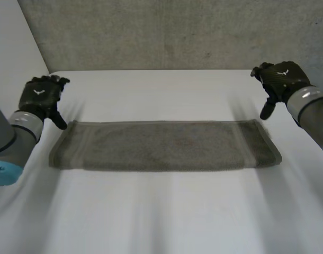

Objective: Fold the laundry

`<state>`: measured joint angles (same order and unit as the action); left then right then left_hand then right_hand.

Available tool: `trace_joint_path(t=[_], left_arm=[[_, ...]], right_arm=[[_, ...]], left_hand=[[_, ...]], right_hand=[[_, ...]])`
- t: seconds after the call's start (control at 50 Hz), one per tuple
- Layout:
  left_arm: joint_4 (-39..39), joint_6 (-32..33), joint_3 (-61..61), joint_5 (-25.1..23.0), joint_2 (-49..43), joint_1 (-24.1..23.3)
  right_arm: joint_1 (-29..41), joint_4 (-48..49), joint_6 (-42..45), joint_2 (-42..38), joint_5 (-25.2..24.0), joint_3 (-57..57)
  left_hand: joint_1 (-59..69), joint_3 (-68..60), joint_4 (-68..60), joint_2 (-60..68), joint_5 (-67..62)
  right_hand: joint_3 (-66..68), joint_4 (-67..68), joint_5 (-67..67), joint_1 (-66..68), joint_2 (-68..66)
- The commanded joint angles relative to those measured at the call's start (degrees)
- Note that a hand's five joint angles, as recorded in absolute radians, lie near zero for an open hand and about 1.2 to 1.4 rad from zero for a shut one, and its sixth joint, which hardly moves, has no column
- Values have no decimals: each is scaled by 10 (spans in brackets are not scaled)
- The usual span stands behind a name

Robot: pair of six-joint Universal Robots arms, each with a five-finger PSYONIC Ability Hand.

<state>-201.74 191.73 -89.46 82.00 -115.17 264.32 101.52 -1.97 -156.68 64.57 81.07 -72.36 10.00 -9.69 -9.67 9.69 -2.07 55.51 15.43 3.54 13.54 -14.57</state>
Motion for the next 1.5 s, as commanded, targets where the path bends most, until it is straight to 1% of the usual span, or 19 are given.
trace_joint_path(t=[0.02, 0.1, 0.44, 0.6, 0.62, 0.64, 0.66, 0.84, 0.94, 1.04, 1.16, 1.24, 1.26, 1.28, 1.3, 1.34, 1.36, 1.4, 1.5], left_arm=[[-1, -162, -72, -5, 86, 9], [2, -207, -95, -6, 98, 8], [34, -203, -97, -4, 95, -1], [34, -203, -98, -5, 97, -1], [34, -203, -98, -5, 97, -1], [33, -203, -98, -5, 96, -1], [33, -203, -98, -5, 96, -1], [34, -193, -98, -4, 92, -1], [33, -183, -98, -3, 93, -1], [33, -184, -96, -3, 94, 0], [41, -184, -65, -7, 103, -7], [78, -182, -24, -6, 109, -33], [103, -181, -1, -6, 110, -45], [103, -181, -1, -6, 110, -45], [129, -178, 29, -5, 111, -58], [157, -174, 58, 0, 111, -70], [185, -171, 87, 3, 111, -81], [212, -171, 117, 7, 111, -92], [273, -176, 183, 33, 113, -112]], right_arm=[[1, 3, 5, 74, 0, -132], [-2, 8, 8, 78, 0, -187], [-40, 104, 52, -8, -6, -242], [-77, 105, 60, -36, -10, -232], [-83, 103, 61, -44, -9, -224], [-84, 103, 61, -44, -9, -224], [-89, 101, 62, -49, -9, -218], [-130, 94, 117, -52, -3, -200], [-194, 96, 202, -40, 6, -192], [-233, 96, 218, -22, 17, -165], [-226, 87, 220, 0, 31, -128], [-99, 61, 214, 31, 40, -75], [-98, 61, 214, 31, 40, -74], [-30, 52, 213, 28, 44, -47], [-29, 52, 213, 28, 45, -46], [91, 44, 216, 12, 69, -2], [91, 44, 216, 12, 69, -2], [194, 43, 219, -23, 95, 37], [304, 35, 219, -93, 105, 85]], left_hand=[[4, -7, -7, 7, 17], [2, -5, -5, 5, 19], [2, -5, -5, 5, 19], [2, -5, -5, 5, 19], [2, -5, -5, 5, 19], [2, -5, -5, 5, 19], [2, -5, -5, 5, 19], [2, -5, -5, 5, 19], [2, -5, -5, 5, 19], [0, -4, -4, 4, 20], [10, -14, -14, 14, 10], [9, -12, -12, 12, 12], [7, -10, -10, 10, 13], [7, -10, -10, 10, 13], [4, -7, -7, 7, 17], [4, -7, -7, 7, 17], [2, -5, -5, 5, 19], [2, -5, -5, 5, 19], [0, -4, -4, 4, 20]], right_hand=[[-455, -54, -35, -35, 46], [-455, -54, -35, -35, 46], [-358, 42, 61, 61, -51], [-46, 355, 374, 374, -364], [94, 495, 514, 514, -504], [96, 497, 515, 516, -505], [237, 638, 657, 657, -647], [245, 646, 665, 665, -654], [245, 646, 665, 665, -654], [245, 646, 665, 665, -654], [245, 646, 665, 665, -654], [245, 646, 665, 665, -654], [245, 646, 665, 665, -654], [245, 646, 665, 665, -654], [245, 646, 665, 665, -654], [245, 646, 665, 665, -654], [245, 646, 665, 665, -654], [245, 646, 665, 665, -654], [245, 646, 665, 665, -654]])
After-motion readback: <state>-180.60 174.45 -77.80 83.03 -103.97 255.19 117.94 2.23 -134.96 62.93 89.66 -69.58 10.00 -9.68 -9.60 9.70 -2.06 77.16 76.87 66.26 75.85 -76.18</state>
